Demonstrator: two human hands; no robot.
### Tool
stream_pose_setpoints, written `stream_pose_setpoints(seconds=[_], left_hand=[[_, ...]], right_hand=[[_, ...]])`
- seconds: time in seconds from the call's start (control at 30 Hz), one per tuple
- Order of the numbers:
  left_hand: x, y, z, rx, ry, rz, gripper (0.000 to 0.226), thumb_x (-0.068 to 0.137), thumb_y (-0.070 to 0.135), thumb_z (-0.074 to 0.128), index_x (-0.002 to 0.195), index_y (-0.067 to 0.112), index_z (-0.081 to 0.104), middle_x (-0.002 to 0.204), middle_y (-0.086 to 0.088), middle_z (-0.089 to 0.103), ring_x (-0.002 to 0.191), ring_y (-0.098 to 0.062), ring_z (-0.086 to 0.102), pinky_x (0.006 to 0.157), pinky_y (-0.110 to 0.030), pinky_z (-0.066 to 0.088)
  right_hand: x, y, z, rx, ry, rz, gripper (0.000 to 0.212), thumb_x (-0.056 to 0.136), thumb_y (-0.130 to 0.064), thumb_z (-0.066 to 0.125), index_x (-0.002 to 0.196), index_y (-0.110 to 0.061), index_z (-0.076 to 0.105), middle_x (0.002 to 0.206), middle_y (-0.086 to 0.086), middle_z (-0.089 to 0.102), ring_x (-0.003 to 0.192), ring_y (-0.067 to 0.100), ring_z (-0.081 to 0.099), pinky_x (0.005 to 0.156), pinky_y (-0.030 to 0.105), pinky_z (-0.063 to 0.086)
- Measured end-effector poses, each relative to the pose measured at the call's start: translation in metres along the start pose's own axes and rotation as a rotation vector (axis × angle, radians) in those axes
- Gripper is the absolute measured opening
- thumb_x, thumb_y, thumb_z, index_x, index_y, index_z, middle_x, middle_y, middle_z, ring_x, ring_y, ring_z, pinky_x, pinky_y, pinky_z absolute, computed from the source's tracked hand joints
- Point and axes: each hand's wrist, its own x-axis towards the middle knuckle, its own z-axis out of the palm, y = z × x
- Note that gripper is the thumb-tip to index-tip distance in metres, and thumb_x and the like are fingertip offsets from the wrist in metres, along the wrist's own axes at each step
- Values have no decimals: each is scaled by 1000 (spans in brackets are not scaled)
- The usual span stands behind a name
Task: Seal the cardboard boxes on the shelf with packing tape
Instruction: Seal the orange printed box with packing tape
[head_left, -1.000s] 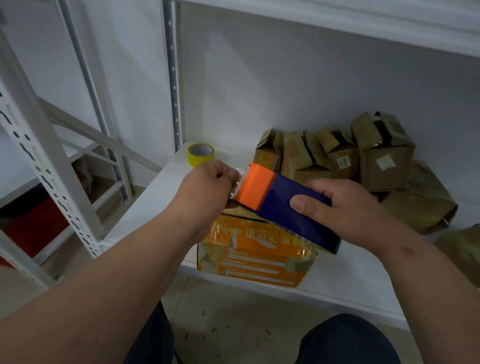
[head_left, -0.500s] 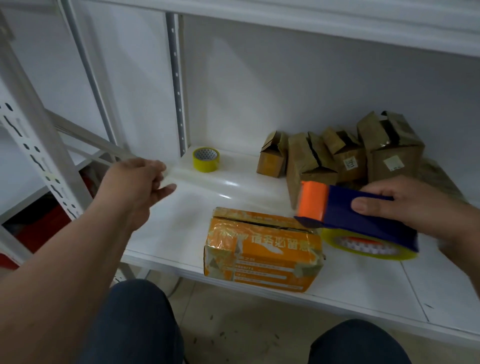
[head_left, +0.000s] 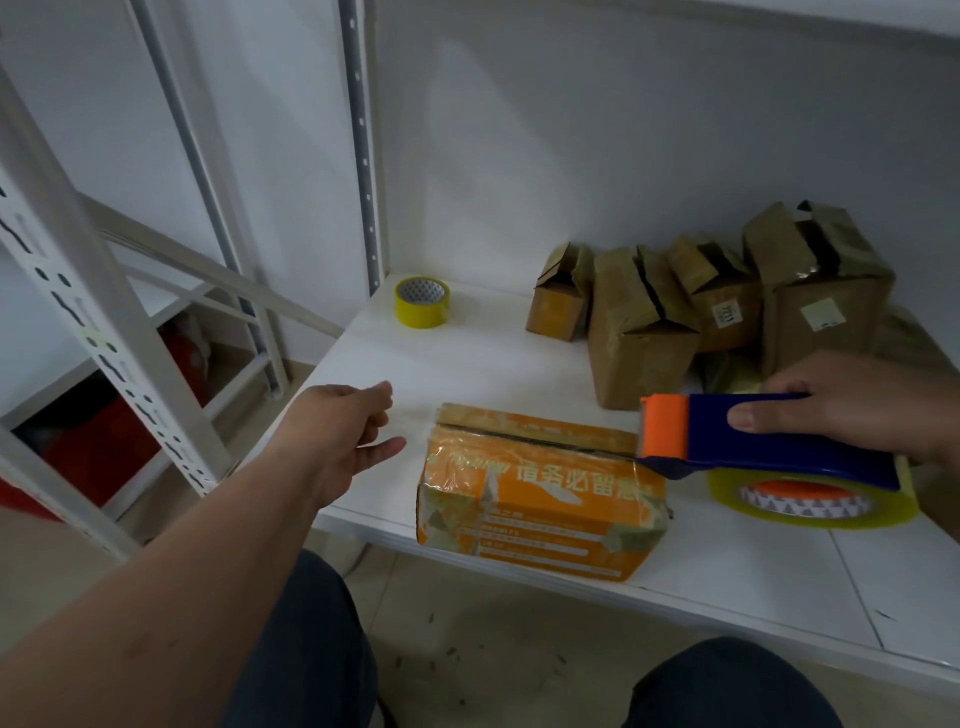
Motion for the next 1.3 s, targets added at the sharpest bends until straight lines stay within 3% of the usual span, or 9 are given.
stream_pose_setpoints(seconds=[0.17,0.37,0.67,0.77,0.87,1.0,1.13,1.2,1.3], left_hand=[[6,-6,1,13,-16,-20,11,88,3,68,83,2,58,74,-9,49,60,-13,45,61,-34,59],[13,-17,5,100,33,-34,11,87,9,71,87,4,62,83,-10,54,68,-16,50,59,-32,56],[12,-48,13,214,-6,-127,18,88,20,72,84,4,64,82,-11,58,69,-17,47,55,-29,48],[9,-53,15,228,-56,-138,24,91,27,67,104,7,69,84,-8,60,69,-16,45,57,-29,48],[7,-57,13,343,-67,-97,45,96,41,57,138,25,51,103,-4,63,84,-16,50,62,-28,47],[8,-75,14,658,-125,94,39,103,41,37,141,31,43,134,0,52,103,-17,51,73,-33,47],[4,-76,12,609,-187,150,45,101,53,26,137,33,44,121,-2,61,109,-23,58,90,-41,49],[4,-69,10,683,-244,130,39,102,52,26,129,36,50,113,-1,63,103,-21,58,83,-37,50],[5,-61,8,357,-312,-178,29,103,38,40,113,29,66,89,-3,61,74,-16,47,64,-26,38]], right_hand=[[12,-7,3,-78,10,71,61,62,-67,54,76,-11,72,63,3,72,54,16,69,51,21,43],[28,-9,5,-186,-14,137,52,80,-60,59,76,-9,71,63,4,71,49,11,63,47,18,40],[50,-15,16,-302,-103,198,52,80,-63,60,78,-12,69,67,1,66,57,11,62,55,21,43],[52,-15,17,-323,-109,203,50,81,-63,60,78,-13,67,68,1,64,59,12,60,55,22,41],[54,-13,18,-311,-117,213,50,82,-62,59,84,-13,67,75,2,66,63,13,62,57,22,42],[54,-10,18,-266,-116,215,50,82,-60,60,87,-11,69,79,5,69,67,15,63,60,23,44],[54,-9,18,-232,-101,217,46,81,-59,63,83,-13,68,74,3,69,66,16,65,57,24,44],[53,-8,19,-223,-93,214,45,81,-58,64,82,-13,67,74,3,69,66,16,66,59,25,46],[50,-6,19,-215,-79,209,44,81,-57,64,80,-13,65,74,4,67,67,17,64,61,26,45]])
